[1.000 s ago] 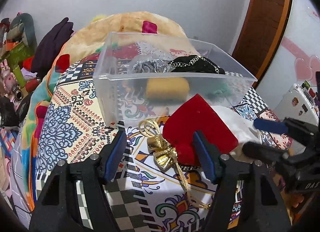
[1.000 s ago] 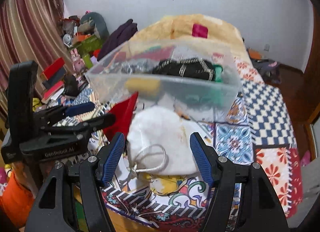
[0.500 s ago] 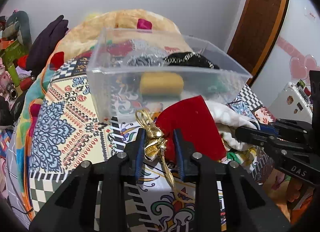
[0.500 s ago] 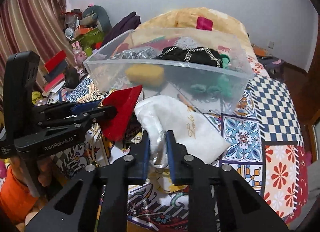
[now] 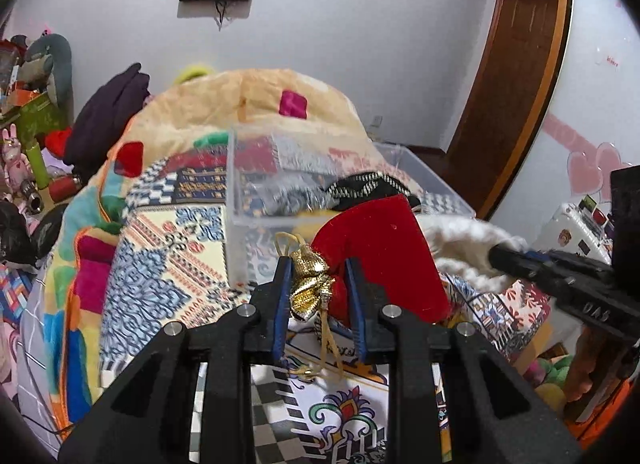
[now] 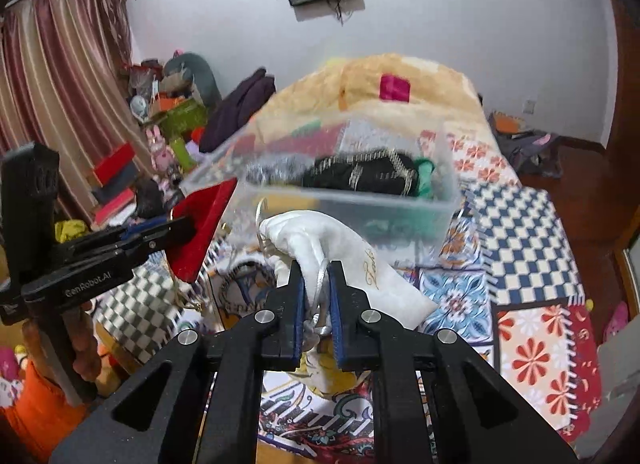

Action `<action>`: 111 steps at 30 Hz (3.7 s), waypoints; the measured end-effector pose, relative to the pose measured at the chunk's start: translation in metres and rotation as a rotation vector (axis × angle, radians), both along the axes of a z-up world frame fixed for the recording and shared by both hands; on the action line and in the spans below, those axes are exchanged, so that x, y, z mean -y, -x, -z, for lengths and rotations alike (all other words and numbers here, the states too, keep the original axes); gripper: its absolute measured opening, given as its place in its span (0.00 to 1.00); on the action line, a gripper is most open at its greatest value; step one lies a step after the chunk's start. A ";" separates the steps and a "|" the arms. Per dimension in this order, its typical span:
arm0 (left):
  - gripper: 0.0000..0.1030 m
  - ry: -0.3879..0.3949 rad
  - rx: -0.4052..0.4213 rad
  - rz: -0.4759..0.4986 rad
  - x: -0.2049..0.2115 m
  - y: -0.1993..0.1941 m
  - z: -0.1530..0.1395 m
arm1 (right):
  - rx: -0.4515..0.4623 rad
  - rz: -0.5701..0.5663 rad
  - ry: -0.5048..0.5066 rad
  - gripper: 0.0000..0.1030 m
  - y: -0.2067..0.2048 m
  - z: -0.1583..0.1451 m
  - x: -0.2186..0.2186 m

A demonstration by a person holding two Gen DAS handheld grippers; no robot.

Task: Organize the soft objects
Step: 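Grasp the gold tassel with the left tool while the right tool grasps the white drawstring pouch, then lower the tassel and white pouch into the clear box and open both tools, then grasp the beaded bracelet with the left tool while the right tool grasps the floral scrunchie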

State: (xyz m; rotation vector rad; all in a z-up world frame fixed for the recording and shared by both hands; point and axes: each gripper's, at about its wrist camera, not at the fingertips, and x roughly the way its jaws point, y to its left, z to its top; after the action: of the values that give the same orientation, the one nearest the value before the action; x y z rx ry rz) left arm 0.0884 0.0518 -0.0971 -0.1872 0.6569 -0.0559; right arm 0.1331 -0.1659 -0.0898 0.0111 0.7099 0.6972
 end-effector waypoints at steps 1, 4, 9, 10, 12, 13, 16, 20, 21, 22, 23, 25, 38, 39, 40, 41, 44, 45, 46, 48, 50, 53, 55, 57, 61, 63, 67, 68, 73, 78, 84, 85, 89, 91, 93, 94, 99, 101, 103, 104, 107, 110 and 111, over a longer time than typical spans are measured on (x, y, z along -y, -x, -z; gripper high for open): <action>0.25 -0.003 0.010 -0.006 -0.001 0.001 -0.003 | 0.014 0.005 -0.009 0.10 0.001 -0.005 0.002; 0.25 -0.011 0.036 -0.024 -0.006 0.001 -0.013 | 0.066 0.025 -0.034 0.10 0.004 -0.025 0.007; 0.25 -0.004 0.066 -0.043 -0.011 -0.011 -0.027 | 0.154 0.058 -0.059 0.10 0.003 -0.056 0.010; 0.25 -0.004 0.073 -0.048 -0.013 -0.014 -0.030 | 0.167 0.064 -0.066 0.10 0.001 -0.061 0.010; 0.25 -0.007 0.085 -0.057 -0.014 -0.022 -0.038 | 0.185 0.073 -0.078 0.10 -0.003 -0.068 0.010; 0.25 -0.008 0.089 -0.060 -0.015 -0.025 -0.042 | 0.192 0.077 -0.081 0.10 -0.006 -0.070 0.009; 0.25 -0.024 0.102 -0.071 -0.016 -0.038 -0.053 | 0.206 0.088 -0.081 0.10 -0.017 -0.076 0.003; 0.25 -0.061 0.117 -0.079 -0.012 -0.058 -0.065 | 0.212 0.102 -0.067 0.10 -0.033 -0.076 -0.005; 0.25 -0.070 0.118 -0.083 -0.010 -0.063 -0.066 | 0.212 0.106 -0.061 0.10 -0.037 -0.075 -0.007; 0.25 -0.078 0.116 -0.085 -0.010 -0.067 -0.067 | 0.209 0.108 -0.056 0.10 -0.041 -0.074 -0.008; 0.25 -0.084 0.114 -0.085 -0.008 -0.074 -0.067 | 0.204 0.111 -0.048 0.10 -0.046 -0.071 -0.011; 0.25 -0.094 0.100 -0.083 -0.005 -0.085 -0.063 | 0.193 0.115 -0.033 0.10 -0.053 -0.068 -0.015; 0.25 -0.144 -0.097 -0.035 0.017 -0.140 0.008 | 0.056 0.133 0.103 0.10 -0.093 -0.011 -0.032; 0.26 -0.146 -0.105 -0.029 0.017 -0.141 0.010 | 0.048 0.129 0.110 0.10 -0.094 -0.008 -0.032; 0.26 -0.149 -0.117 -0.025 0.018 -0.142 0.014 | 0.041 0.123 0.118 0.10 -0.094 -0.006 -0.033; 0.26 -0.147 -0.123 -0.022 0.019 -0.142 0.015 | 0.037 0.118 0.126 0.10 -0.094 -0.004 -0.035; 0.37 -0.125 -0.143 -0.011 0.017 -0.141 0.018 | 0.038 0.105 0.157 0.11 -0.090 -0.001 -0.038; 0.41 -0.117 -0.144 -0.009 0.016 -0.140 0.018 | 0.041 0.101 0.167 0.12 -0.088 -0.002 -0.039; 0.43 -0.113 -0.141 -0.003 0.015 -0.138 0.017 | 0.041 0.097 0.170 0.14 -0.086 -0.002 -0.039; 0.49 -0.129 -0.129 -0.008 0.016 -0.132 0.013 | 0.032 0.093 0.167 0.23 -0.085 -0.005 -0.037; 0.52 -0.138 -0.113 -0.005 0.016 -0.125 0.008 | 0.033 0.101 0.150 0.42 -0.085 -0.009 -0.033; 0.52 -0.146 -0.087 0.006 0.019 -0.113 -0.003 | 0.058 0.114 0.135 0.51 -0.078 -0.018 -0.027; 0.54 -0.139 -0.069 0.009 0.019 -0.104 -0.010 | 0.073 0.118 0.127 0.55 -0.073 -0.025 -0.024; 0.57 -0.130 -0.045 0.009 0.019 -0.094 -0.019 | 0.097 0.130 0.115 0.63 -0.065 -0.033 -0.019; 0.66 -0.126 0.010 0.001 0.019 -0.072 -0.038 | 0.153 0.139 0.102 0.77 -0.050 -0.048 -0.013; 0.69 -0.127 0.031 -0.002 0.019 -0.060 -0.045 | 0.176 0.142 0.093 0.80 -0.043 -0.055 -0.010; 0.86 -0.134 0.066 -0.007 0.021 -0.037 -0.055 | 0.189 0.128 0.059 0.89 -0.029 -0.063 -0.004; 0.88 -0.134 0.077 -0.010 0.021 -0.030 -0.058 | 0.188 0.122 0.050 0.92 -0.025 -0.065 -0.003; 0.98 -0.130 0.100 -0.030 0.020 -0.005 -0.059 | 0.189 0.100 0.061 1.00 -0.012 -0.061 -0.003; 0.98 -0.120 0.049 -0.032 0.021 0.005 -0.040 | 0.160 0.068 0.107 1.00 0.001 -0.046 -0.006; 0.98 -0.132 -0.021 -0.034 0.023 0.002 -0.006 | 0.081 0.040 0.129 1.00 0.004 -0.017 -0.010; 0.98 -0.142 -0.036 -0.037 0.024 0.000 0.003 | 0.067 0.033 0.131 1.00 0.003 -0.012 -0.012; 0.92 -0.157 -0.088 -0.041 0.026 -0.006 0.029 | 0.002 0.009 0.162 1.00 -0.002 0.015 -0.020; 0.81 -0.170 -0.116 -0.044 0.026 -0.010 0.039 | -0.035 -0.003 0.173 1.00 -0.004 0.027 -0.021; 0.78 -0.154 -0.136 -0.046 0.023 -0.012 0.046 | -0.078 -0.020 0.184 1.00 -0.007 0.042 -0.024; 0.73 -0.137 -0.151 -0.041 0.021 -0.014 0.051 | -0.092 -0.024 0.187 1.00 -0.008 0.047 -0.026; 0.53 -0.113 -0.214 -0.018 0.018 -0.021 0.066 | -0.126 -0.063 0.226 0.88 -0.007 0.064 -0.036; 0.50 -0.136 -0.209 -0.018 0.021 -0.021 0.067 | -0.127 -0.076 0.242 0.81 -0.005 0.068 -0.039; 0.39 -0.151 -0.205 -0.013 0.023 -0.022 0.068 | -0.113 -0.074 0.258 0.75 -0.003 0.069 -0.041; 0.37 -0.162 -0.202 -0.013 0.025 -0.022 0.068 | -0.105 -0.074 0.263 0.71 -0.002 0.069 -0.042; 0.22 -0.176 -0.192 -0.013 0.028 -0.021 0.069 | -0.090 -0.077 0.259 0.54 0.001 0.070 -0.045; 0.08 -0.164 -0.186 0.003 0.030 -0.021 0.069 | -0.090 -0.072 0.246 0.36 -0.001 0.070 -0.046; 0.07 -0.163 -0.184 0.005 0.031 -0.020 0.069 | -0.093 -0.069 0.239 0.32 -0.002 0.069 -0.045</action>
State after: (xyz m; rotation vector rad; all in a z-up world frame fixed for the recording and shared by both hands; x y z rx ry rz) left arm 0.1088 0.0213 -0.1662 -0.0329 0.8420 0.0103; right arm 0.1355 -0.1204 -0.1589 -0.2021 0.8834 0.6776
